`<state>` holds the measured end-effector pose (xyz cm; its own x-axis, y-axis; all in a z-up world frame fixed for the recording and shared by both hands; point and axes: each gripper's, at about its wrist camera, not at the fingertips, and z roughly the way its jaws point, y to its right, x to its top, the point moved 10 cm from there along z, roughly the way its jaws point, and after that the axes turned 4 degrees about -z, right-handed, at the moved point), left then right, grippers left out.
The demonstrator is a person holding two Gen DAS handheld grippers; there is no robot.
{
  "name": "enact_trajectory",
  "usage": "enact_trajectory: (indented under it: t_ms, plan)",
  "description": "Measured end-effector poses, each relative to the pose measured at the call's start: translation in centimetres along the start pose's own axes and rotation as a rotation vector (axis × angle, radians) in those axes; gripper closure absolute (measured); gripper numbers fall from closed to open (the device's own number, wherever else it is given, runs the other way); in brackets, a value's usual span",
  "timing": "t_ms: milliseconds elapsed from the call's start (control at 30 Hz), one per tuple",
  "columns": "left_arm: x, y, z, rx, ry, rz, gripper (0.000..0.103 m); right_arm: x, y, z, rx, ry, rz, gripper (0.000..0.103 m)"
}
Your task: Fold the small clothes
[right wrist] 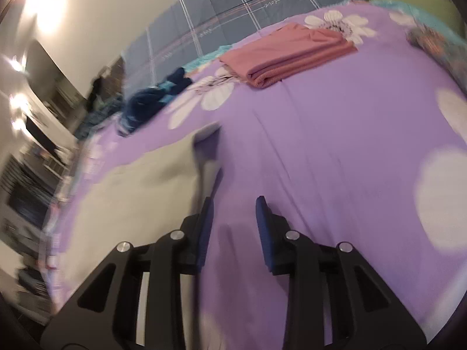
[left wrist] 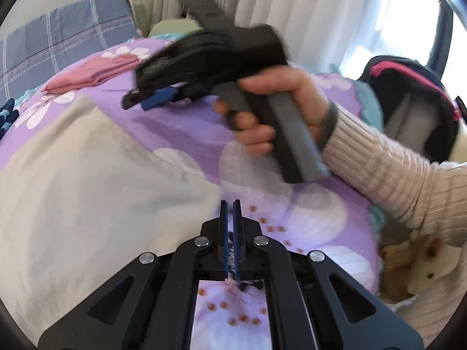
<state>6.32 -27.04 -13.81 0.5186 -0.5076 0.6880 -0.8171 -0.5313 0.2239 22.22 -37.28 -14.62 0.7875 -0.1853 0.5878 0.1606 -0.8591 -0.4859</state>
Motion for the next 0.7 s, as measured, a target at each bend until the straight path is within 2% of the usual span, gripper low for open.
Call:
enact_trajectory:
  t_ms: [33,67,100,133,233,300,333,367,400,467,600,633,667,700]
  plan:
    - [-0.2,0.3,-0.7,-0.001,0.01,0.01,0.095,-0.9,-0.2,-1.2,0.017,0.0,0.005,0.071]
    - [-0.4,0.2,-1.3,0.009,0.018,0.012,0.085,-1.9,-0.5,-2.3,0.034,0.0,0.0,0.068]
    - [-0.5,0.1,-1.6,0.023,0.025,0.009,0.068,-3.4,-1.4,-3.5,0.051,-0.005,-0.014,0.062]
    - [-0.7,-0.7,-2.7,0.061,0.045,-0.006,0.063,-4.7,-1.9,-4.3,0.057,-0.015,-0.029,0.059]
    - [-1.7,-3.3,-5.4,0.135,0.081,-0.071,0.062,-9.2,-4.0,-4.6,0.063,-0.079,-0.066,0.057]
    - [-2.8,-6.4,-7.6,0.214,0.104,-0.168,0.052,-11.4,-4.7,-3.9,0.054,-0.123,-0.057,0.057]
    - [-3.6,-7.8,-8.7,0.25,0.115,-0.213,0.051,-11.8,-4.9,-3.6,0.041,-0.116,-0.056,0.057]
    - [-4.1,-9.0,-9.6,0.288,0.125,-0.257,0.051,-11.7,-4.8,-3.5,0.022,-0.103,-0.056,0.072]
    - [-4.9,-10.3,-10.7,0.324,0.135,-0.301,0.051,-11.5,-4.7,-3.4,0.0,-0.099,-0.035,0.097]
    - [-7.3,-13.6,-14.0,0.421,0.164,-0.4,0.051,-11.3,-4.4,-3.6,0.001,-0.092,0.035,0.097]
    - [-12.4,-18.0,-21.2,0.565,0.245,-0.543,0.049,-12.3,-3.3,-3.6,-0.108,-0.125,0.021,0.099]
    - [-14.1,-19.1,-23.3,0.606,0.268,-0.591,0.048,-12.3,-3.2,-3.6,-0.11,-0.13,0.032,0.099]
    - [-15.4,-20.0,-24.8,0.637,0.283,-0.629,0.048,-12.1,-3.2,-3.8,-0.119,-0.137,0.046,0.098]
    - [-16.4,-20.6,-25.8,0.658,0.29,-0.655,0.048,-11.4,-3.1,-4.4,-0.174,-0.126,0.056,0.09]
